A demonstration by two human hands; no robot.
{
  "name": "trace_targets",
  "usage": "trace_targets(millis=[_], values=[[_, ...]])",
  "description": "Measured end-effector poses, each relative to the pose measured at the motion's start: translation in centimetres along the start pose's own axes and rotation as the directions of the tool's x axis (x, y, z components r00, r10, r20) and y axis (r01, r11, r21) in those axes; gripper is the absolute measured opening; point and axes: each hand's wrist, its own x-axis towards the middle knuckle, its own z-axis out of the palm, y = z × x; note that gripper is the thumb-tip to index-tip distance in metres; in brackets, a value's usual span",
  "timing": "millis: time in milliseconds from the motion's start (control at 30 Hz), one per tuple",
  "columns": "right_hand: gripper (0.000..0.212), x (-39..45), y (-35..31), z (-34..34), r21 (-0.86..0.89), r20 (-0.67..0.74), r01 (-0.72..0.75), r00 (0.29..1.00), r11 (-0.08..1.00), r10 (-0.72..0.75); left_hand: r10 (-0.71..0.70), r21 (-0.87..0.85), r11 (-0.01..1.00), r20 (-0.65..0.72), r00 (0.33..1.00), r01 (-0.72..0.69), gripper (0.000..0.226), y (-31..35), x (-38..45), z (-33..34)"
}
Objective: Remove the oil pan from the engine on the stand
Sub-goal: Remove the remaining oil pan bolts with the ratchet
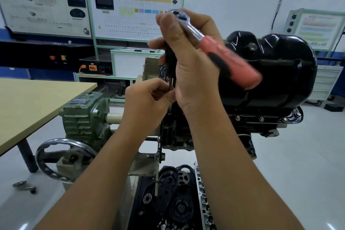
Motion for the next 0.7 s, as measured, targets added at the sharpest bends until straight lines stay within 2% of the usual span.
trace_targets(millis=[67, 133, 200, 300, 400, 533, 600, 700], values=[[0.011, -0.03, 0.06, 0.12, 0.004, 0.024, -0.012, 1.0, 1.0, 0.012, -0.01, -0.024, 1.0, 0.023, 1.0, 0.01, 0.005, -0.09, 0.1, -0.19], [0.021, -0.06, 0.14, 0.01, 0.028, 0.0, -0.058, 0.998, 0.998, 0.058, 0.01, -0.029, 1.0, 0.095, 0.995, -0.007, 0.007, -0.15, 0.2, -0.41], [0.018, -0.19, 0.1, -0.02, 0.036, -0.035, -0.071, 0.997, 0.997, 0.072, 0.026, -0.03, 0.999, 0.126, 0.992, -0.022, 0.008, -0.13, 0.15, -0.42], [0.021, -0.37, 0.29, 0.22, -0.004, -0.066, -0.03, 0.997, 1.0, 0.029, 0.01, -0.012, 1.0, 0.073, 0.997, -0.009, 0.005, -0.15, 0.01, -0.19], [0.012, -0.35, 0.33, 0.45, 0.0, -0.033, -0.017, 0.999, 1.0, 0.017, 0.012, 0.009, 1.0, 0.023, 1.0, -0.012, 0.005, -0.19, -0.02, 0.07], [0.021, -0.05, 0.11, 0.04, 0.052, -0.078, -0.084, 0.993, 0.995, 0.088, 0.069, 0.008, 0.998, 0.077, 0.995, -0.07, 0.02, -0.33, 0.01, -0.26], [0.015, -0.12, 0.01, -0.09, 0.045, -0.106, -0.06, 0.992, 0.997, 0.064, 0.055, -0.006, 0.998, 0.08, 0.995, -0.055, 0.014, -0.18, -0.05, -0.22], [0.019, -0.2, 0.19, -0.06, 0.034, -0.124, 0.005, 0.992, 0.999, -0.001, 0.029, 0.039, 0.999, 0.002, 1.0, -0.029, 0.011, -0.02, -0.16, 0.19]])
